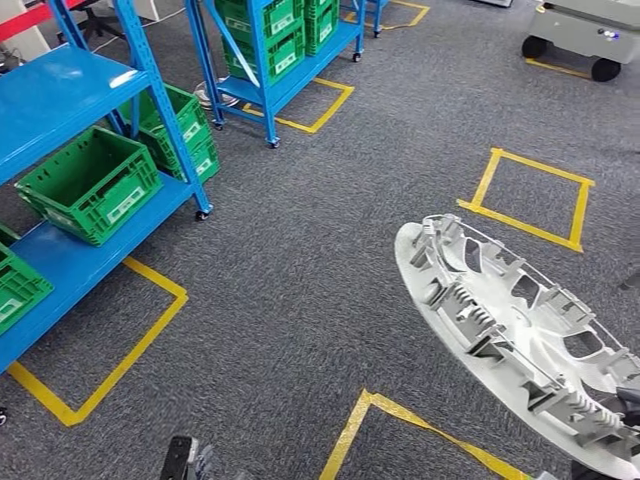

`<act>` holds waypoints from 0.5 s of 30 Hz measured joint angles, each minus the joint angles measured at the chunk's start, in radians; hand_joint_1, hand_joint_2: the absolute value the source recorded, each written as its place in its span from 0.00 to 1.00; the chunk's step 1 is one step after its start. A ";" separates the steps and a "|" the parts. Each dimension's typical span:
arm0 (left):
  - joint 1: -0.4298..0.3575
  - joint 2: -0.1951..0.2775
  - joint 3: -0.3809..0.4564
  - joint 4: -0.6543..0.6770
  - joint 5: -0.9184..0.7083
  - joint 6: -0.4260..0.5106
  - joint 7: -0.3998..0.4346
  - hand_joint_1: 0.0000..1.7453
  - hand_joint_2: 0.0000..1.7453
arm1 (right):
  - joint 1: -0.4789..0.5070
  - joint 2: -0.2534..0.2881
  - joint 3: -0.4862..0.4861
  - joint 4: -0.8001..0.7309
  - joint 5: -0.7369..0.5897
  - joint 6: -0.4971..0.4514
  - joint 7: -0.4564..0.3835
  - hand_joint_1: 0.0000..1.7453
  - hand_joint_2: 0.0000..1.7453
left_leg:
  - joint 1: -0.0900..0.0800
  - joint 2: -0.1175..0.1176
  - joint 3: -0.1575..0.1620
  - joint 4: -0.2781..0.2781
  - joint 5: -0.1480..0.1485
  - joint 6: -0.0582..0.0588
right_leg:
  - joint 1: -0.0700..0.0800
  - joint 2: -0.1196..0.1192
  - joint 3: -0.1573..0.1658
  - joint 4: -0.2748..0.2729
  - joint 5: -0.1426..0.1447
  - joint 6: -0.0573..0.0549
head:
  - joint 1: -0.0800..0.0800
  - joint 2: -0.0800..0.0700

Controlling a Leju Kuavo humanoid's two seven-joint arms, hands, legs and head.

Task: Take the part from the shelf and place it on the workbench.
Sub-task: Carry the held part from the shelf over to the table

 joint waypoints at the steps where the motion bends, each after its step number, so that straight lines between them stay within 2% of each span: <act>1: -0.001 0.002 -0.002 0.000 -0.001 0.000 0.000 0.00 1.00 | -0.004 0.001 -0.005 -0.006 0.004 0.000 0.000 1.00 1.00 | -0.003 0.007 -0.001 0.003 -0.001 -0.006 | 0.000 -0.012 0.023 -0.035 0.003 -0.006 | -0.001 0.000; 2: -0.002 0.003 -0.003 0.000 -0.002 0.000 0.001 0.00 1.00 | -0.007 0.001 -0.009 -0.011 0.009 0.000 0.000 1.00 1.00 | -0.006 0.014 -0.002 0.006 -0.001 -0.012 | 0.002 -0.015 0.027 -0.046 -0.001 -0.015 | -0.003 0.000; 4: -0.003 0.005 -0.005 0.000 -0.003 0.000 0.002 0.00 1.00 | -0.009 0.002 -0.018 -0.022 0.018 0.000 0.000 1.00 1.00 | -0.005 0.024 -0.005 0.009 -0.002 -0.023 | 0.004 0.004 0.018 -0.041 0.005 -0.035 | -0.007 0.000; 6: -0.003 0.005 -0.007 0.000 -0.005 0.000 0.002 0.00 1.00 | -0.009 0.004 -0.024 -0.034 0.023 0.000 0.000 1.00 1.00 | 0.000 -0.004 -0.021 0.042 -0.031 -0.033 | 0.004 0.023 0.008 -0.041 0.012 -0.051 | -0.008 0.000; 8: -0.002 0.005 -0.011 0.000 -0.008 0.000 0.004 0.00 1.00 | -0.012 0.005 -0.029 -0.047 0.027 0.000 0.000 1.00 1.00 | 0.002 -0.053 -0.076 0.158 -0.101 -0.036 | 0.006 0.042 -0.002 -0.041 0.019 -0.063 | -0.010 0.000; 9: -0.001 0.005 -0.012 0.000 -0.009 0.000 0.005 0.00 1.00 | -0.013 0.005 -0.032 -0.052 0.030 0.000 0.000 1.00 1.00 | 0.002 -0.066 -0.113 0.233 -0.134 -0.035 | 0.009 0.053 -0.007 -0.041 0.022 -0.066 | -0.011 0.000; 10: 0.001 0.005 -0.013 0.000 -0.009 0.000 0.007 0.00 1.00 | -0.013 0.005 -0.034 -0.058 0.034 0.000 0.000 1.00 1.00 | 0.001 -0.073 -0.144 0.293 -0.152 -0.032 | 0.011 0.066 -0.012 -0.041 0.025 -0.069 | -0.012 0.000; 11: 0.002 0.005 -0.013 0.000 -0.010 0.000 0.009 0.00 1.00 | -0.013 0.005 -0.035 -0.063 0.037 0.000 0.000 1.00 1.00 | 0.000 -0.076 -0.160 0.323 -0.152 -0.029 | 0.014 0.079 -0.015 -0.041 0.027 -0.070 | -0.012 0.000; 12: 0.002 0.005 -0.013 0.000 -0.010 0.001 0.010 0.00 1.00 | -0.012 0.005 -0.036 -0.068 0.040 0.000 0.000 1.00 1.00 | -0.001 -0.079 -0.158 0.310 -0.129 -0.025 | 0.016 0.092 -0.016 -0.041 0.030 -0.070 | -0.012 0.000; 13: 0.002 0.005 -0.013 0.000 -0.010 0.001 0.011 0.00 1.00 | -0.012 0.005 -0.037 -0.074 0.042 0.000 0.000 1.00 1.00 | -0.001 -0.085 -0.136 0.260 -0.091 -0.019 | 0.017 0.105 -0.017 -0.041 0.032 -0.069 | -0.011 0.000; 15: 0.000 0.005 -0.014 0.000 -0.011 0.002 0.012 0.00 1.00 | -0.013 0.005 -0.040 -0.087 0.043 0.000 0.000 1.00 1.00 | 0.000 -0.127 -0.073 0.118 -0.020 -0.007 | 0.020 0.128 -0.021 -0.038 0.037 -0.064 | -0.011 0.000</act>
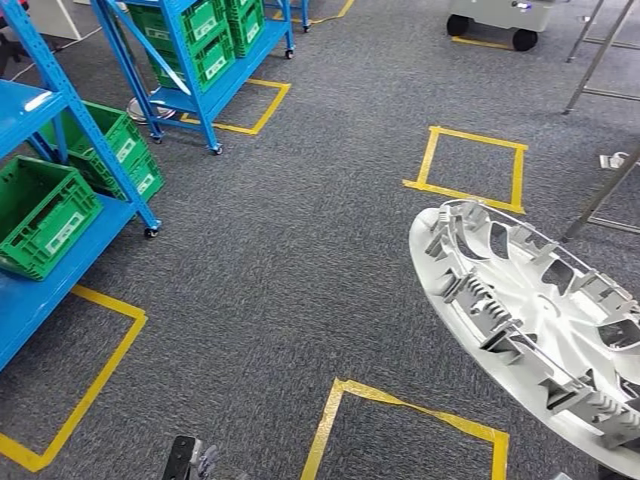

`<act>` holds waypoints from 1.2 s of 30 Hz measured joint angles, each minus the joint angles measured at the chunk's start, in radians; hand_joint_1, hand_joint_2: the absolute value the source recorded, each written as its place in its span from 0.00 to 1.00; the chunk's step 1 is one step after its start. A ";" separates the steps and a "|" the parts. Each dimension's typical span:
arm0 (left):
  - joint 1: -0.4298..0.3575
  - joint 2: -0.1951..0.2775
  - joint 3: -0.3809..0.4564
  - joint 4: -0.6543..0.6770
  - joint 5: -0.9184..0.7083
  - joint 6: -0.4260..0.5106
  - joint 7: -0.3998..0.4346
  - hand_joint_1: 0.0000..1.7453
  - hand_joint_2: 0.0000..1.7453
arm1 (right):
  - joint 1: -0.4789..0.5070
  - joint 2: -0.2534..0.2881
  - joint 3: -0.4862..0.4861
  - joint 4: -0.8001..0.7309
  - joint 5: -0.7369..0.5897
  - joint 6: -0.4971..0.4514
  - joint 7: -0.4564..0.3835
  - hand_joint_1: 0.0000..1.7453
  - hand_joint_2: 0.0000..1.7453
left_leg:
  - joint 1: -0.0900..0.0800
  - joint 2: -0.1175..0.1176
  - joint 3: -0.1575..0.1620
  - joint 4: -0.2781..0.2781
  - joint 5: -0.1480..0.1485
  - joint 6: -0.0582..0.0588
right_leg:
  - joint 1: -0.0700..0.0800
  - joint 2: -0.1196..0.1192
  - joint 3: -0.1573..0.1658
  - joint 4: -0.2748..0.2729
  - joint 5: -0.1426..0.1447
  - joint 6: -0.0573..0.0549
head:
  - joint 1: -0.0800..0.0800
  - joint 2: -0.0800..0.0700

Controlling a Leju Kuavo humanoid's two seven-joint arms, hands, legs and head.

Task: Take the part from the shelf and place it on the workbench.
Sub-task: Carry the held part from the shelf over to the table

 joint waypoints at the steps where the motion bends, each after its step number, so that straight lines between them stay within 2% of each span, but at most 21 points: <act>1: -0.001 0.000 0.000 0.000 0.000 0.001 0.001 0.00 1.00 | -0.001 0.000 -0.001 -0.007 0.000 0.000 0.000 1.00 1.00 | 0.001 -0.019 0.022 -0.051 0.017 0.002 | 0.000 0.010 -0.005 0.002 0.003 0.004 | 0.000 0.000; 2: -0.001 0.000 -0.001 0.000 0.000 0.001 0.001 0.00 1.00 | -0.002 0.000 -0.003 -0.014 0.000 0.000 0.000 1.00 1.00 | 0.001 -0.034 0.031 -0.079 0.021 0.002 | -0.001 0.019 -0.011 0.003 0.006 0.009 | 0.000 0.000; 4: -0.001 -0.001 -0.001 0.000 0.000 0.001 0.003 0.00 1.00 | -0.001 0.000 -0.005 -0.026 0.000 0.000 0.000 1.00 1.00 | -0.001 -0.024 0.030 -0.088 0.021 0.004 | -0.006 0.038 -0.022 0.000 0.015 0.022 | 0.001 0.000; 6: -0.002 -0.003 -0.001 0.000 0.000 0.002 0.003 0.00 1.00 | 0.002 0.000 -0.007 -0.036 0.000 0.000 0.000 1.00 1.00 | 0.001 -0.004 0.030 -0.093 0.029 0.013 | -0.007 0.021 -0.037 0.015 0.007 0.031 | 0.003 0.000; 7: -0.002 -0.004 -0.001 0.000 0.000 0.002 0.003 0.00 1.00 | 0.001 0.000 -0.007 -0.039 0.000 0.000 0.000 1.00 1.00 | 0.003 0.008 0.030 -0.095 0.033 0.017 | -0.006 -0.005 -0.056 0.051 -0.017 0.035 | 0.005 0.000; 9: 0.000 -0.004 -0.001 0.000 0.000 0.003 0.004 0.00 1.00 | -0.003 0.000 -0.008 -0.047 0.001 0.000 0.000 1.00 1.00 | 0.002 0.033 0.028 -0.095 0.034 0.019 | -0.007 -0.055 -0.110 0.180 -0.088 0.044 | 0.010 0.000; 11: 0.003 -0.003 0.000 0.000 0.000 0.005 0.006 0.00 1.00 | -0.004 0.000 -0.011 -0.055 0.010 0.000 0.002 1.00 1.00 | 0.002 0.061 0.028 -0.095 0.034 0.019 | -0.011 -0.072 -0.150 0.287 -0.131 0.053 | 0.010 0.000; 12: 0.002 -0.004 0.000 0.000 0.000 0.005 0.006 0.00 1.00 | -0.004 0.000 -0.013 -0.061 0.018 0.000 0.005 1.00 1.00 | 0.002 0.074 0.028 -0.094 0.033 0.018 | -0.013 -0.075 -0.143 0.286 -0.124 0.056 | 0.011 0.000; 13: 0.001 -0.004 0.000 0.000 0.000 0.006 0.007 0.00 1.00 | -0.005 0.000 -0.016 -0.067 0.025 0.000 0.008 1.00 1.00 | 0.002 0.085 0.029 -0.094 0.032 0.017 | -0.015 -0.080 -0.116 0.246 -0.103 0.058 | 0.010 0.000; 15: 0.000 -0.005 0.000 0.000 0.001 0.006 0.007 0.00 1.00 | -0.008 0.000 -0.019 -0.080 0.036 0.000 0.016 1.00 1.00 | 0.002 0.103 0.034 -0.093 0.028 0.009 | -0.015 -0.109 -0.029 0.102 -0.055 0.060 | 0.011 0.000; 17: -0.001 -0.005 -0.001 0.000 0.001 0.007 0.007 0.00 1.00 | -0.011 0.000 -0.023 -0.092 0.044 0.000 0.023 1.00 1.00 | -0.003 0.116 0.036 -0.089 0.023 -0.002 | -0.012 -0.127 0.021 0.018 -0.037 0.049 | 0.011 0.000; 20: -0.002 -0.006 -0.001 0.000 0.001 0.009 0.007 0.00 1.00 | -0.012 0.000 -0.029 -0.109 0.057 0.000 0.035 1.00 1.00 | -0.003 0.130 0.036 -0.086 0.020 -0.014 | -0.009 -0.104 0.016 0.017 -0.036 0.023 | 0.010 0.000; 22: -0.004 -0.008 -0.001 0.000 0.001 0.010 0.007 0.00 1.00 | -0.014 0.000 -0.033 -0.122 0.064 0.000 0.040 1.00 1.00 | 0.001 0.110 0.022 -0.052 -0.009 -0.023 | -0.010 -0.088 0.012 0.016 -0.033 0.010 | 0.009 0.000; 25: -0.004 -0.009 -0.001 0.000 0.001 0.011 0.006 0.00 1.00 | -0.018 0.000 -0.040 -0.135 0.069 0.000 0.044 1.00 1.00 | 0.001 0.060 -0.072 0.144 -0.110 -0.024 | -0.008 -0.061 0.005 0.016 -0.028 -0.002 | 0.007 0.000; 26: -0.003 -0.009 -0.001 0.000 0.001 0.012 0.006 0.00 1.00 | -0.018 0.000 -0.042 -0.137 0.071 0.000 0.044 1.00 1.00 | 0.001 0.054 -0.102 0.201 -0.126 -0.022 | -0.007 -0.050 0.003 0.016 -0.026 -0.004 | 0.007 0.000; 27: -0.002 -0.008 -0.001 0.000 0.001 0.012 0.006 0.00 1.00 | -0.018 0.000 -0.044 -0.138 0.073 0.000 0.045 1.00 1.00 | 0.000 0.050 -0.117 0.224 -0.122 -0.019 | -0.005 -0.039 0.001 0.016 -0.025 -0.005 | 0.007 0.000; 29: -0.002 -0.008 -0.001 0.000 0.001 0.012 0.006 0.00 1.00 | -0.019 0.000 -0.048 -0.143 0.080 0.000 0.049 1.00 1.00 | -0.002 0.040 -0.089 0.154 -0.061 -0.009 | -0.004 -0.013 0.000 0.016 -0.022 -0.005 | 0.007 0.000; 31: -0.003 -0.008 -0.001 0.000 0.001 0.012 0.006 0.00 1.00 | -0.021 0.000 -0.052 -0.151 0.092 0.000 0.054 1.00 1.00 | 0.000 0.003 -0.025 0.015 0.006 0.000 | -0.003 0.010 -0.003 0.018 -0.019 0.000 | 0.005 0.000; 33: -0.004 -0.009 -0.001 0.000 0.001 0.012 0.006 0.00 1.00 | -0.023 0.000 -0.055 -0.161 0.103 0.000 0.057 1.00 1.00 | 0.000 -0.023 0.007 -0.060 0.023 0.001 | -0.004 0.029 -0.013 0.021 -0.014 0.010 | 0.004 0.000; 35: -0.006 -0.010 -0.001 0.000 0.001 0.012 0.006 0.00 1.00 | -0.023 0.000 -0.058 -0.170 0.109 0.000 0.060 1.00 1.00 | -0.001 -0.011 0.008 -0.072 0.024 0.004 | -0.008 0.047 -0.023 0.017 -0.007 0.023 | 0.003 0.000; 36: -0.006 -0.011 -0.001 0.000 0.001 0.012 0.006 0.00 1.00 | -0.023 0.000 -0.059 -0.173 0.109 0.000 0.061 1.00 1.00 | -0.001 -0.001 0.009 -0.077 0.027 0.009 | -0.008 0.040 -0.029 0.021 -0.009 0.028 | 0.004 0.000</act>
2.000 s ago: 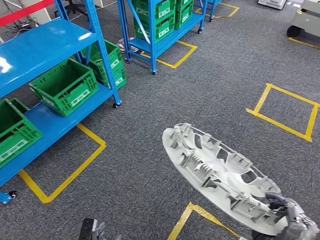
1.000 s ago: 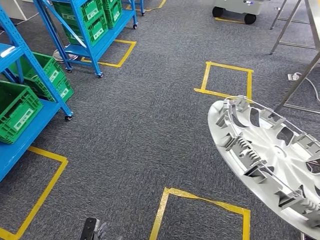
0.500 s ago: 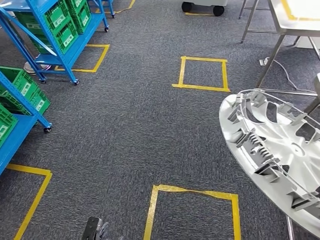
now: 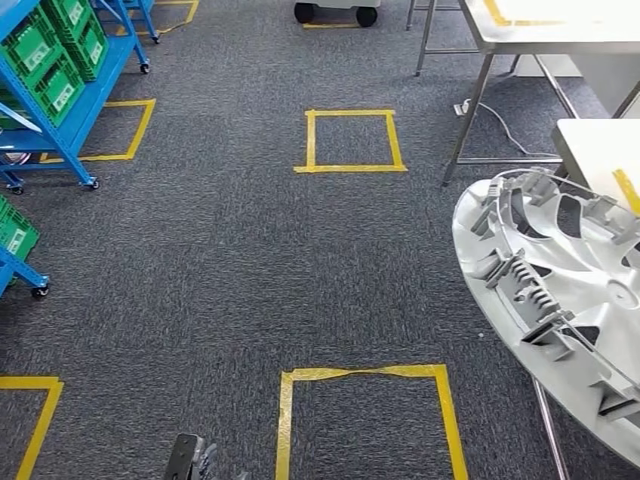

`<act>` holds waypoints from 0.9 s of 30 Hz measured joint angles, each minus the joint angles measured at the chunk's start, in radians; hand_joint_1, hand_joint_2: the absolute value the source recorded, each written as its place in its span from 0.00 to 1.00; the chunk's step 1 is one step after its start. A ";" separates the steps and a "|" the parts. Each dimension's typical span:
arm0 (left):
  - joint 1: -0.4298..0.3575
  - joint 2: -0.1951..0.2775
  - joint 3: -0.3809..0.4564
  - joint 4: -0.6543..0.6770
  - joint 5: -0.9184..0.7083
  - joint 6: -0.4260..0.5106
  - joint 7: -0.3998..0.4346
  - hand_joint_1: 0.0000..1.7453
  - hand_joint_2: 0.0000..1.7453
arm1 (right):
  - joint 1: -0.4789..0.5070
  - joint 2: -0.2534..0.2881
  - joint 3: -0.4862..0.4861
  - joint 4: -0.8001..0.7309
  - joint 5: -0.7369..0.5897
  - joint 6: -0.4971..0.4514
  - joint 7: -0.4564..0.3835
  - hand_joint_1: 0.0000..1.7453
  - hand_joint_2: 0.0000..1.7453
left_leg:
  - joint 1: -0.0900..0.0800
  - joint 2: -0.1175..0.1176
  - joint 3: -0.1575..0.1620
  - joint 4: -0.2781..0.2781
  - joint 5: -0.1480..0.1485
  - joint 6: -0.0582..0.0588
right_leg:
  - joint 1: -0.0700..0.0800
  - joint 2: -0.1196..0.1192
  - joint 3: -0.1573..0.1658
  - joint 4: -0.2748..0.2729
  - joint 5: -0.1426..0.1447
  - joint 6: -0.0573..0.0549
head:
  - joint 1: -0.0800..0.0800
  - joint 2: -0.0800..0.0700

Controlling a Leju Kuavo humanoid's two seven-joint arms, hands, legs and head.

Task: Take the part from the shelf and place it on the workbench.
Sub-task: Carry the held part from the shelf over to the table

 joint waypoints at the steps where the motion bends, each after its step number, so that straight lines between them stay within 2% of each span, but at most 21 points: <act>1: 0.000 -0.001 0.000 0.000 0.000 0.000 0.000 0.00 1.00 | 0.000 0.000 -0.001 -0.003 0.000 0.000 0.001 1.00 1.00 | 0.001 0.011 0.001 -0.005 0.004 0.005 | 0.001 -0.019 -0.012 0.019 -0.012 0.004 | 0.002 0.000; 2: 0.000 -0.002 0.000 0.000 0.001 0.000 0.000 0.00 1.00 | -0.001 0.000 -0.002 -0.005 0.000 0.000 0.001 1.00 1.00 | 0.003 0.022 0.003 -0.009 0.006 0.009 | 0.003 -0.047 -0.032 0.059 -0.036 0.008 | 0.003 0.000; 3: 0.001 -0.002 0.000 0.000 0.001 0.000 0.000 0.00 1.00 | -0.002 0.000 -0.002 -0.006 0.000 0.000 0.001 1.00 1.00 | 0.002 0.034 0.005 -0.009 0.006 0.012 | 0.003 -0.079 -0.062 0.122 -0.069 0.012 | 0.005 0.000; 4: 0.002 -0.001 0.000 0.000 0.001 0.000 0.000 0.00 1.00 | -0.002 0.000 -0.003 -0.006 0.001 0.000 0.001 1.00 1.00 | 0.002 0.045 0.005 -0.009 0.005 0.013 | 0.002 -0.098 -0.094 0.192 -0.101 0.017 | 0.006 0.000; 5: 0.002 -0.001 0.000 0.000 0.001 0.000 0.000 0.00 1.00 | -0.002 0.000 -0.004 -0.006 0.003 0.000 0.001 1.00 1.00 | 0.002 0.058 0.006 -0.009 0.004 0.014 | 0.000 -0.107 -0.122 0.251 -0.122 0.021 | 0.005 0.000; 6: 0.003 0.000 0.000 0.000 0.002 0.000 0.000 0.00 1.00 | -0.002 0.000 -0.004 -0.006 0.006 0.000 0.003 1.00 1.00 | 0.002 0.070 0.007 -0.009 0.003 0.013 | -0.003 -0.111 -0.135 0.281 -0.126 0.025 | 0.005 0.000; 7: 0.002 0.000 0.000 0.000 0.002 0.000 0.000 0.00 1.00 | -0.002 0.000 -0.005 -0.006 0.011 0.000 0.005 1.00 1.00 | 0.002 0.081 0.008 -0.009 0.001 0.011 | -0.006 -0.115 -0.126 0.268 -0.111 0.028 | 0.006 0.000; 9: 0.002 0.000 0.000 0.000 0.002 0.000 0.000 0.00 1.00 | -0.002 0.000 -0.008 -0.012 0.020 0.000 0.009 1.00 1.00 | 0.002 0.100 0.015 -0.009 -0.005 0.004 | -0.011 -0.139 -0.054 0.144 -0.054 0.033 | 0.005 0.000; 11: 0.001 0.001 0.000 0.000 0.002 0.000 0.000 0.00 1.00 | -0.004 0.000 -0.009 -0.019 0.026 0.000 0.013 1.00 1.00 | -0.002 0.114 0.021 -0.006 -0.013 -0.007 | -0.010 -0.166 0.015 0.028 -0.022 0.028 | 0.006 0.000; 12: 0.001 0.002 0.000 0.000 0.002 0.000 -0.001 0.00 1.00 | -0.005 0.000 -0.010 -0.024 0.030 0.000 0.016 1.00 1.00 | -0.004 0.120 0.023 -0.005 -0.016 -0.011 | -0.008 -0.171 0.029 0.005 -0.021 0.022 | 0.004 0.000; 15: 0.000 0.002 0.000 0.000 0.002 0.000 -0.001 0.00 1.00 | -0.007 0.000 -0.013 -0.037 0.043 0.000 0.023 1.00 1.00 | -0.003 0.130 0.026 -0.002 -0.021 -0.022 | -0.005 -0.144 0.024 0.005 -0.021 -0.002 | 0.001 0.000; 17: -0.001 0.001 0.000 0.000 0.002 0.000 -0.001 0.00 1.00 | -0.008 0.000 -0.014 -0.048 0.059 0.000 0.027 1.00 1.00 | 0.001 0.101 0.007 0.042 -0.055 -0.030 | -0.006 -0.127 0.022 0.004 -0.018 -0.015 | -0.001 0.000; 19: 0.000 0.000 0.000 0.000 0.002 0.000 -0.001 0.00 1.00 | -0.010 0.000 -0.014 -0.059 0.086 0.000 0.035 1.00 1.00 | 0.002 0.064 -0.056 0.170 -0.119 -0.032 | -0.005 -0.108 0.021 0.003 -0.017 -0.023 | -0.005 0.000; 20: 0.001 0.001 0.000 0.000 0.002 0.000 -0.001 0.00 1.00 | -0.010 0.000 -0.012 -0.063 0.103 0.000 0.039 1.00 1.00 | 0.001 0.057 -0.094 0.242 -0.145 -0.030 | -0.004 -0.098 0.021 0.003 -0.017 -0.025 | -0.007 0.000; 21: 0.002 0.001 0.000 0.000 0.002 0.000 -0.001 0.00 1.00 | -0.010 0.000 -0.011 -0.067 0.121 0.000 0.044 1.00 1.00 | 0.001 0.053 -0.125 0.293 -0.154 -0.027 | -0.003 -0.086 0.021 0.003 -0.017 -0.026 | -0.008 0.000; 22: 0.002 0.001 0.000 0.000 0.002 0.000 -0.001 0.00 1.00 | -0.010 0.000 -0.009 -0.070 0.139 0.000 0.049 1.00 1.00 | 0.000 0.050 -0.140 0.308 -0.143 -0.023 | -0.001 -0.073 0.022 0.003 -0.017 -0.027 | -0.008 0.000; 23: 0.002 0.001 0.000 0.000 0.002 -0.001 -0.001 0.00 1.00 | -0.010 0.000 -0.006 -0.073 0.157 0.000 0.053 1.00 1.00 | -0.002 0.046 -0.136 0.282 -0.112 -0.018 | -0.001 -0.060 0.023 0.003 -0.017 -0.027 | -0.008 0.000; 24: 0.002 0.001 0.000 0.000 0.002 -0.001 -0.001 0.00 1.00 | -0.011 0.000 -0.002 -0.077 0.173 0.000 0.058 1.00 1.00 | -0.003 0.038 -0.117 0.227 -0.069 -0.013 | -0.001 -0.047 0.024 0.003 -0.017 -0.027 | -0.008 0.000; 25: 0.002 0.001 0.000 0.000 0.002 -0.001 -0.001 0.00 1.00 | -0.011 0.000 0.003 -0.081 0.188 0.000 0.064 1.00 1.00 | -0.004 0.015 -0.090 0.156 -0.027 -0.008 | -0.001 -0.034 0.024 0.004 -0.017 -0.026 | -0.007 0.000; 26: 0.001 0.001 0.000 0.000 0.002 -0.001 -0.001 0.00 1.00 | -0.011 -0.001 0.009 -0.085 0.201 0.000 0.069 1.00 1.00 | -0.003 -0.006 -0.063 0.090 0.003 -0.003 | -0.002 -0.022 0.023 0.005 -0.017 -0.024 | -0.007 0.000; 27: 0.001 0.001 0.000 0.000 0.002 -0.001 -0.001 0.00 1.00 | -0.012 -0.002 0.014 -0.088 0.212 0.001 0.073 1.00 1.00 | -0.002 -0.024 -0.045 0.045 0.016 -0.003 | -0.003 -0.011 0.019 0.006 -0.017 -0.021 | -0.008 0.000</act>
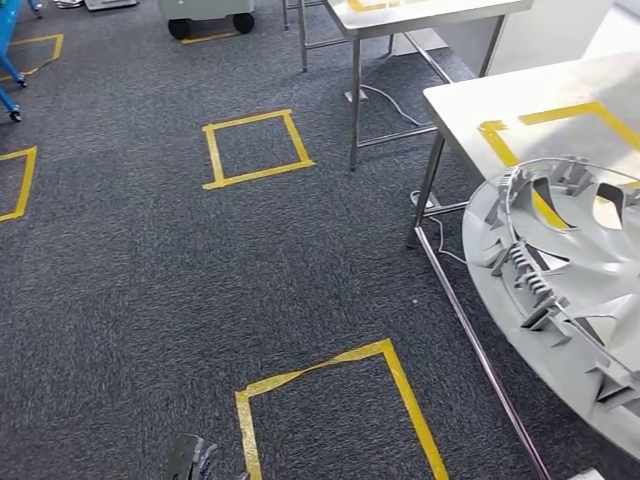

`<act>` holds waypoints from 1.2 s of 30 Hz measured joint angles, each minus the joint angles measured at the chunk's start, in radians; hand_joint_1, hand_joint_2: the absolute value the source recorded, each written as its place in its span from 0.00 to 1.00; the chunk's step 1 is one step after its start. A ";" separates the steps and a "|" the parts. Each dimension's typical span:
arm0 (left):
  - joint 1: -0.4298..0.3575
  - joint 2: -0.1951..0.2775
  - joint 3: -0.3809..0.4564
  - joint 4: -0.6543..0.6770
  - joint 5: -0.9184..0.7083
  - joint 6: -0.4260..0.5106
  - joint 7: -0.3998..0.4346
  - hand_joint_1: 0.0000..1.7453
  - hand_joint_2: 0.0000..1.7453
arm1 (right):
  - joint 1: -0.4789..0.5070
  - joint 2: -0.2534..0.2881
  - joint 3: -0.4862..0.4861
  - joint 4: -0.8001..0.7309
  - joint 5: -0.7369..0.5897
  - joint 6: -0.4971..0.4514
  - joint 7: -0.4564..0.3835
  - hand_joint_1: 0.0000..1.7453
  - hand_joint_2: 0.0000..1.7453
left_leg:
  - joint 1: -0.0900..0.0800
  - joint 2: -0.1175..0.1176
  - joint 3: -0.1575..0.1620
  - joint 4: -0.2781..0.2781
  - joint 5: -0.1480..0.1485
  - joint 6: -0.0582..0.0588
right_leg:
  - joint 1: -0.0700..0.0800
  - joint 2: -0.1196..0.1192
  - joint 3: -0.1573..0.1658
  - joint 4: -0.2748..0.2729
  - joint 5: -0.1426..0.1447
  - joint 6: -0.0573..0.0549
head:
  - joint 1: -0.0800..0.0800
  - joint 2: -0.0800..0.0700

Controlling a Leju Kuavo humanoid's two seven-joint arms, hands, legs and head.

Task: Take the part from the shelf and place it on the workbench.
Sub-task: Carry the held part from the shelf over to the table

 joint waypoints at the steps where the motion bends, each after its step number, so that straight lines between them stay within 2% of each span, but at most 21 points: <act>1: 0.000 0.000 0.000 0.000 0.000 0.000 0.000 0.00 1.00 | 0.000 -0.001 0.004 -0.003 0.009 0.000 0.003 1.00 1.00 | 0.000 -0.011 0.009 -0.025 0.003 0.000 | -0.002 0.011 -0.005 0.000 0.002 0.005 | 0.000 0.000; 3: -0.001 0.000 0.000 0.000 0.000 0.000 0.000 0.00 1.00 | 0.000 -0.002 0.009 -0.007 0.017 0.000 0.006 1.00 1.00 | 0.001 0.005 0.014 -0.040 0.002 0.000 | -0.006 0.026 -0.015 -0.005 0.007 0.018 | -0.001 0.000; 5: -0.002 0.000 0.000 0.000 0.000 0.000 0.000 0.00 1.00 | 0.000 -0.002 0.012 -0.011 0.022 0.000 0.009 1.00 1.00 | 0.003 0.026 0.021 -0.053 0.008 0.007 | -0.003 -0.009 -0.033 0.021 -0.011 0.026 | 0.002 0.000; 7: -0.001 0.000 0.000 0.000 0.000 0.000 0.000 0.00 1.00 | -0.001 -0.004 0.019 -0.013 0.028 0.000 0.012 1.00 1.00 | 0.003 0.050 0.025 -0.059 0.008 0.013 | 0.002 -0.070 -0.083 0.124 -0.066 0.032 | 0.006 0.000; 9: 0.001 0.001 0.000 0.000 0.000 0.000 0.001 0.00 1.00 | -0.001 -0.005 0.024 -0.013 0.033 0.000 0.014 1.00 1.00 | 0.002 0.076 0.027 -0.059 0.004 0.015 | -0.001 -0.095 -0.143 0.245 -0.111 0.040 | 0.008 0.000; 10: 0.001 0.001 0.001 0.000 0.000 0.001 0.001 0.00 1.00 | -0.001 -0.005 0.025 -0.013 0.034 0.000 0.015 1.00 1.00 | 0.003 0.089 0.029 -0.059 0.002 0.014 | -0.004 -0.100 -0.153 0.265 -0.109 0.044 | 0.008 0.000; 11: 0.001 0.002 0.001 0.000 0.000 0.001 0.001 0.00 1.00 | -0.001 -0.005 0.025 -0.013 0.035 0.001 0.015 1.00 1.00 | 0.004 0.101 0.032 -0.058 -0.002 0.011 | -0.007 -0.105 -0.142 0.245 -0.089 0.048 | 0.008 0.000; 14: 0.000 0.003 0.000 0.000 0.000 0.001 0.002 0.00 1.00 | -0.002 -0.006 0.027 -0.012 0.037 0.001 0.016 1.00 1.00 | 0.004 0.128 0.048 -0.054 -0.019 -0.005 | -0.009 -0.154 -0.035 0.057 -0.010 0.058 | 0.010 0.000; 16: 0.000 0.005 0.000 0.000 0.000 0.001 0.002 0.00 1.00 | -0.003 -0.006 0.028 -0.012 0.039 0.001 0.016 1.00 1.00 | -0.002 0.141 0.054 -0.049 -0.029 -0.016 | -0.006 -0.176 -0.004 0.008 -0.009 0.045 | 0.010 0.000; 18: 0.000 0.006 0.000 0.000 0.000 0.001 0.002 0.00 1.00 | -0.004 -0.006 0.030 -0.011 0.042 0.001 0.017 1.00 1.00 | -0.003 0.156 0.058 -0.047 -0.035 -0.022 | -0.004 -0.155 -0.007 0.010 -0.014 0.023 | 0.005 0.000; 21: -0.002 0.007 0.000 0.000 0.000 0.001 0.002 0.00 1.00 | -0.004 -0.006 0.035 -0.011 0.046 0.001 0.018 1.00 1.00 | 0.004 0.122 0.035 0.013 -0.074 -0.032 | -0.003 -0.122 -0.002 0.009 -0.019 0.003 | -0.002 0.000; 24: 0.000 0.007 0.000 0.000 0.000 0.001 0.002 0.00 1.00 | -0.005 -0.006 0.041 -0.011 0.047 0.001 0.017 1.00 1.00 | 0.004 0.082 -0.086 0.218 -0.145 -0.028 | 0.000 -0.087 0.007 0.009 -0.026 -0.010 | -0.006 0.000; 25: 0.002 0.007 0.000 0.000 0.000 0.001 0.002 0.00 1.00 | -0.005 -0.006 0.042 -0.011 0.048 0.001 0.017 1.00 1.00 | 0.003 0.078 -0.120 0.261 -0.145 -0.024 | 0.001 -0.073 0.010 0.009 -0.029 -0.012 | -0.006 0.000; 26: 0.003 0.008 0.000 0.000 0.000 0.001 0.002 0.00 1.00 | -0.005 -0.006 0.043 -0.011 0.048 0.001 0.017 1.00 1.00 | 0.000 0.074 -0.136 0.265 -0.124 -0.019 | 0.002 -0.058 0.015 0.009 -0.032 -0.014 | -0.006 0.000; 28: 0.003 0.008 0.001 0.000 0.000 0.001 0.002 0.00 1.00 | -0.005 -0.006 0.044 -0.011 0.048 0.001 0.017 1.00 1.00 | -0.004 0.058 -0.111 0.168 -0.038 -0.008 | 0.001 -0.030 0.028 0.008 -0.040 -0.013 | -0.006 0.000; 29: 0.002 0.008 0.000 0.000 0.000 0.001 0.002 0.00 1.00 | -0.005 -0.006 0.045 -0.011 0.048 0.001 0.017 1.00 1.00 | -0.005 0.037 -0.085 0.101 0.002 -0.003 | 0.000 -0.017 0.033 0.008 -0.044 -0.010 | -0.005 0.000; 30: 0.002 0.009 0.000 0.000 0.000 0.001 0.002 0.00 1.00 | -0.005 -0.007 0.045 -0.011 0.048 0.001 0.017 1.00 1.00 | -0.005 0.019 -0.060 0.039 0.023 0.001 | -0.001 -0.004 0.036 0.009 -0.048 -0.005 | -0.006 0.000; 32: 0.000 0.010 0.000 0.000 0.000 0.001 0.002 0.00 1.00 | -0.005 -0.007 0.045 -0.011 0.048 0.002 0.017 1.00 1.00 | -0.005 -0.003 -0.032 -0.024 0.025 0.004 | -0.004 0.017 0.035 0.006 -0.049 0.007 | -0.007 0.000; 33: -0.001 0.009 0.000 0.000 0.000 0.001 0.002 0.00 1.00 | -0.004 -0.007 0.046 -0.011 0.048 0.002 0.017 1.00 1.00 | -0.004 0.005 -0.023 -0.038 0.019 0.004 | -0.005 0.024 0.036 0.005 -0.046 0.013 | -0.007 0.000; 34: -0.002 0.009 0.000 0.000 0.000 0.001 0.002 0.00 1.00 | -0.003 -0.007 0.045 -0.011 0.048 0.002 0.017 1.00 1.00 | -0.004 0.013 -0.016 -0.044 0.019 0.007 | -0.005 0.020 0.037 0.005 -0.046 0.018 | -0.007 0.000; 36: -0.002 0.008 0.000 0.000 0.000 0.001 0.002 0.00 1.00 | -0.002 -0.007 0.046 -0.011 0.048 0.002 0.017 1.00 1.00 | -0.003 0.030 0.002 -0.054 0.016 0.014 | 0.002 -0.025 0.026 0.035 -0.067 0.023 | -0.003 0.000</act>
